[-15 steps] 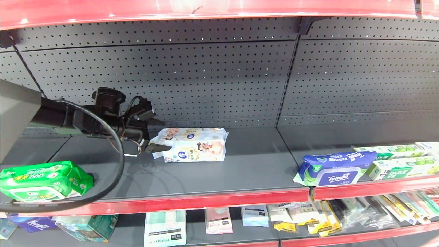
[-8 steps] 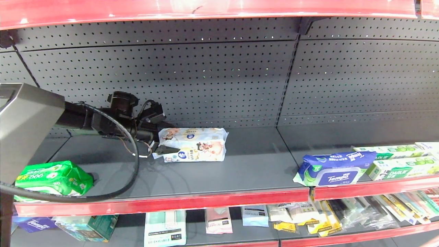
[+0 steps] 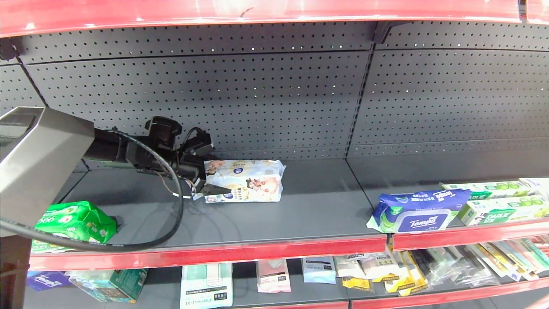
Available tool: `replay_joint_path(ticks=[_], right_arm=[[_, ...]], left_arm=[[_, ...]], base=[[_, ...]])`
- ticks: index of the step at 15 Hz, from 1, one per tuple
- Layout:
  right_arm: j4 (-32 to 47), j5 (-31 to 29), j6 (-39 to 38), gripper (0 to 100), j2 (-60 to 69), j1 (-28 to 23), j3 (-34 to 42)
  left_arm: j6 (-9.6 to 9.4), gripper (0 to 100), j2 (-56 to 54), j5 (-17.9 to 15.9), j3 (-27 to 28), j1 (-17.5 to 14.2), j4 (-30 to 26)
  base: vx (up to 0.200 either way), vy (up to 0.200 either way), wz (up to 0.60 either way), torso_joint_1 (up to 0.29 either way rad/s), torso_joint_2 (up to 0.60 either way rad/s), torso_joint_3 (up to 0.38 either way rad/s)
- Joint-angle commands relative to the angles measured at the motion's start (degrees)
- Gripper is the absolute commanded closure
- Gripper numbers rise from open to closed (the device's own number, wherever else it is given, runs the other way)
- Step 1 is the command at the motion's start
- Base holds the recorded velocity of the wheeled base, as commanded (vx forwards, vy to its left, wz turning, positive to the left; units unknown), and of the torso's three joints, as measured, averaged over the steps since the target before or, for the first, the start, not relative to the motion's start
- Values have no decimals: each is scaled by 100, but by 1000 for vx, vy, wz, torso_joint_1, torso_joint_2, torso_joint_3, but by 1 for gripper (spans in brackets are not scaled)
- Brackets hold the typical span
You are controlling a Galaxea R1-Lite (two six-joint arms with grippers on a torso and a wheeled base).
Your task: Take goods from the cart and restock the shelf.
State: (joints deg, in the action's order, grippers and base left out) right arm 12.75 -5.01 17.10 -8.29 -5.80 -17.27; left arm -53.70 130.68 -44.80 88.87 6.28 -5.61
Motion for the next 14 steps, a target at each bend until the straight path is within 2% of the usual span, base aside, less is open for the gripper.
replay_joint_path(ticks=[1, 4, 5, 8, 10, 11, 12, 14], right_arm=[[-1, 0, 4, 100, -6, 0, 14], [-1, 0, 47, 100, -6, 0, 22], [-1, 0, 65, 100, -6, -9, 22], [-10, 0, 65, 100, -15, -9, 14], [-10, 0, 65, 100, -15, 0, 14], [-10, 0, 65, 100, -15, 0, 14], [-10, 0, 65, 100, -15, 0, 14], [-10, 0, 56, 100, -32, 0, 14]], left_arm=[[0, 0, 27, -2, 16, 23, -2], [17, 0, 54, -38, 25, 23, -2], [17, 100, 63, -46, 52, 14, -2], [0, 100, 54, -178, 25, 14, -11], [-79, 100, 10, -196, -36, 14, -98], [-114, 100, -52, -205, -45, 14, -239], [-185, 100, -245, -328, -45, 5, -608], [-334, 100, -482, -389, -247, -65, -784]], base=[[0, 0, 0, 0, 0, 0], [0, 0, 0, 0, 0, 0], [0, 0, 0, 0, 0, 0], [0, 0, 0, 0, 0, 0], [0, 0, 0, 0, 0, 0], [0, 0, 0, 0, 0, 0], [0, 0, 0, 0, 0, 0], [0, 0, 0, 0, 0, 0]])
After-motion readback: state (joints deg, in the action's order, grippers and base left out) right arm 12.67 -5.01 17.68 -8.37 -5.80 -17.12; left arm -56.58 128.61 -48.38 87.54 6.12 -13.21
